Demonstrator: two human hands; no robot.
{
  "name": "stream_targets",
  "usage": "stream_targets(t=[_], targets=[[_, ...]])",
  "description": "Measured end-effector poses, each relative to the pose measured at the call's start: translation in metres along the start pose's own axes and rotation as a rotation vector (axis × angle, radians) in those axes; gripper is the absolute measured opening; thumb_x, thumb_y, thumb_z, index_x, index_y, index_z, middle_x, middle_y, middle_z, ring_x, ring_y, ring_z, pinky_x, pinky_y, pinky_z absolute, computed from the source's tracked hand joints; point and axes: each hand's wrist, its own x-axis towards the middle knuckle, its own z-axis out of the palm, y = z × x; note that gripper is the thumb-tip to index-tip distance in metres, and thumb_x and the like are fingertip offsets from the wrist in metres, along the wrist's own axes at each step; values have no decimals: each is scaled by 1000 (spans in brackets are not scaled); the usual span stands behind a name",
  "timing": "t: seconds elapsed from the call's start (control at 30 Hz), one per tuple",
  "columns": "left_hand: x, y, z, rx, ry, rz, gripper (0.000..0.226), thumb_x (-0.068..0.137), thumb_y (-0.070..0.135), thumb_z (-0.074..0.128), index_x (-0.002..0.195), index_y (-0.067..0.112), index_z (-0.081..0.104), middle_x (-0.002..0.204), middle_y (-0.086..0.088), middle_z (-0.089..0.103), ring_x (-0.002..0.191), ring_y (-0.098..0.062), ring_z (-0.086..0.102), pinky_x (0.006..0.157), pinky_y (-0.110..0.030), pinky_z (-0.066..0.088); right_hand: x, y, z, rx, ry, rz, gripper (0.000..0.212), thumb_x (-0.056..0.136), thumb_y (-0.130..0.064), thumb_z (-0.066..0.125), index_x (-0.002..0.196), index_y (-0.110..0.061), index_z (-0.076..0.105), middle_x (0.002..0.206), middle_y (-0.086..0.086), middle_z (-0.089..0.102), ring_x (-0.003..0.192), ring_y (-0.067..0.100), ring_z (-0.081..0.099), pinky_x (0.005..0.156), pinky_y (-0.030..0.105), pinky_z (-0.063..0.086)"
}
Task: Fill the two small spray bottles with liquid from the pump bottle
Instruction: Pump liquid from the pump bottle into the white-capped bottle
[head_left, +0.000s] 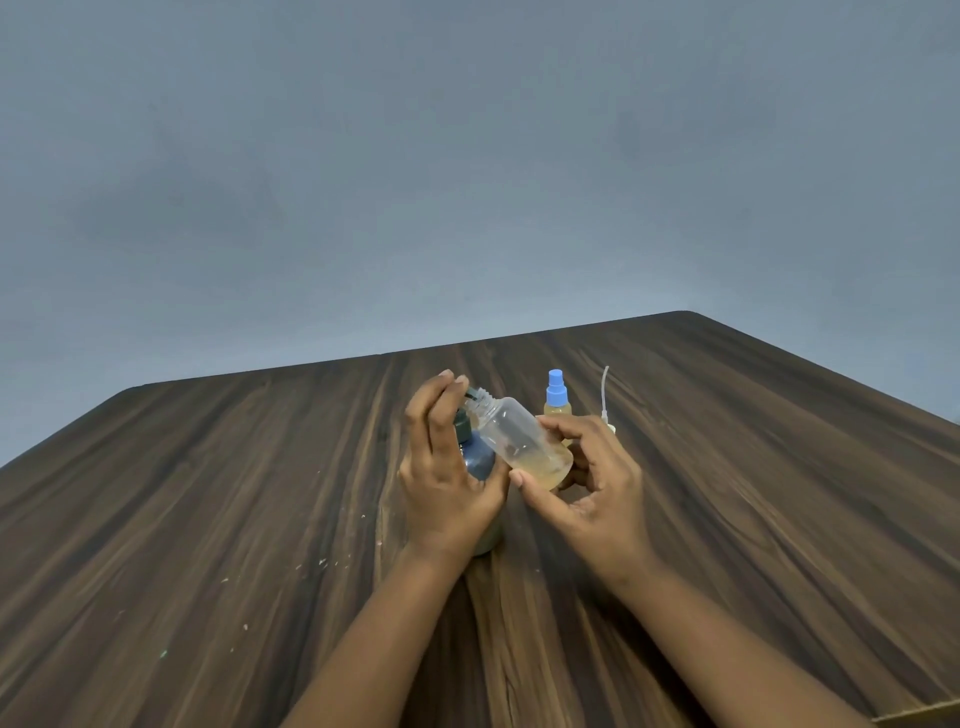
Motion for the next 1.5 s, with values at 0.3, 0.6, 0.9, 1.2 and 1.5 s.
stream_targets(t=[0.3,0.6,0.9,1.2,1.5], targets=[[-1,-2,0,-19,4,-9,84,61,15,84,129,18,35,131,-1,35,115,-13,46,68,-30,56,0,-2,1,4,11,-8,43,74,-32,74,108,-8,62,100,2,61,91,9,62,68,18,54],[-2,-2,1,-22,12,-18,81,61,19,81,127,17,36,129,-1,36,115,-12,46,68,-29,56,1,0,1,-12,11,-16,43,74,-33,73,107,-6,63,99,3,62,90,9,62,69,20,54],[-1,-1,2,-21,2,-35,80,54,10,83,120,18,38,122,0,38,106,-13,49,66,-37,57,1,1,1,-27,14,-33,42,74,-32,74,107,-10,61,101,0,61,92,8,62,70,22,55],[1,0,2,-15,-16,-26,78,58,17,82,123,18,37,124,0,38,105,-12,49,68,-34,57,1,1,0,-33,23,-27,41,74,-33,74,107,-12,61,100,-2,61,91,10,62,70,26,56],[0,-2,0,1,-8,-20,90,58,13,85,131,20,32,133,-2,34,117,-16,45,74,-30,54,1,1,2,-33,18,-28,43,74,-34,73,107,-9,62,100,0,61,91,9,62,69,27,56]])
